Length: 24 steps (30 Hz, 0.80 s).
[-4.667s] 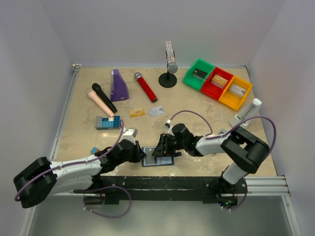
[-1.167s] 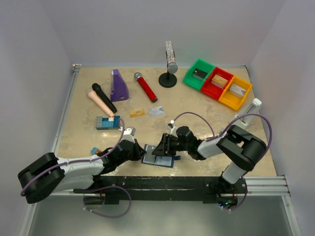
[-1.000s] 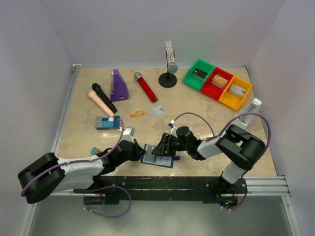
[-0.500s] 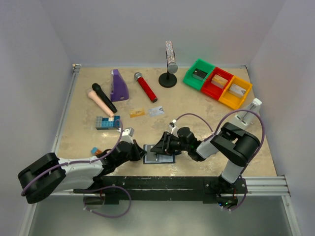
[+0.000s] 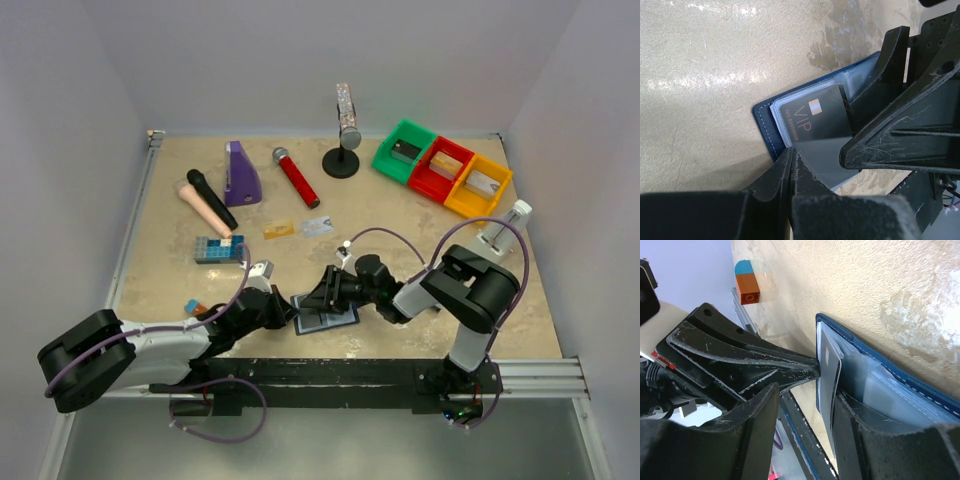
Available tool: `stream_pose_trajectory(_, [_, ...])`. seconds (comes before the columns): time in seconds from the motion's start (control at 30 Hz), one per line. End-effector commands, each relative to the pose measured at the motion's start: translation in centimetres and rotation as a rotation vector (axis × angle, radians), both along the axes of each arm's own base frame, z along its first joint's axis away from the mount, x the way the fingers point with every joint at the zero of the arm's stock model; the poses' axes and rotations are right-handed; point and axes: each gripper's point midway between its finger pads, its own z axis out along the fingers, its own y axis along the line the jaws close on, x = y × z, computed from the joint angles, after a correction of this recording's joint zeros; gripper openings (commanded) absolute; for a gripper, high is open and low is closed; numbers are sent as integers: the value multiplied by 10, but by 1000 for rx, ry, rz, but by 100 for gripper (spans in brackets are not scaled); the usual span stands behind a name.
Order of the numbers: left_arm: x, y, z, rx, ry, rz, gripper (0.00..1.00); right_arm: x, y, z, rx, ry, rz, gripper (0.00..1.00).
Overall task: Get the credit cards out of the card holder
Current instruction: Remove the credit card from the card holder.
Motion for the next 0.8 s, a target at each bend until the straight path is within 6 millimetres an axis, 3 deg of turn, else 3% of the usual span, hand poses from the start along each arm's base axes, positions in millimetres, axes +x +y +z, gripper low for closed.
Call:
stream_pose_trajectory(0.0, [-28,13,-30,86,110,-66,0,-5,12,8,23,0,72,48])
stream_pose_trajectory(0.47, [-28,18,-34,106,120,-40,6,-13,3,1,-31,20,91,48])
stream_pose_trajectory(0.67, [-28,22,-34,109,120,-29,20,-14,0,4,-37,12,89,47])
stream_pose_trajectory(0.77, [-28,23,-34,114,118,-27,21,-15,0,6,-42,6,91,47])
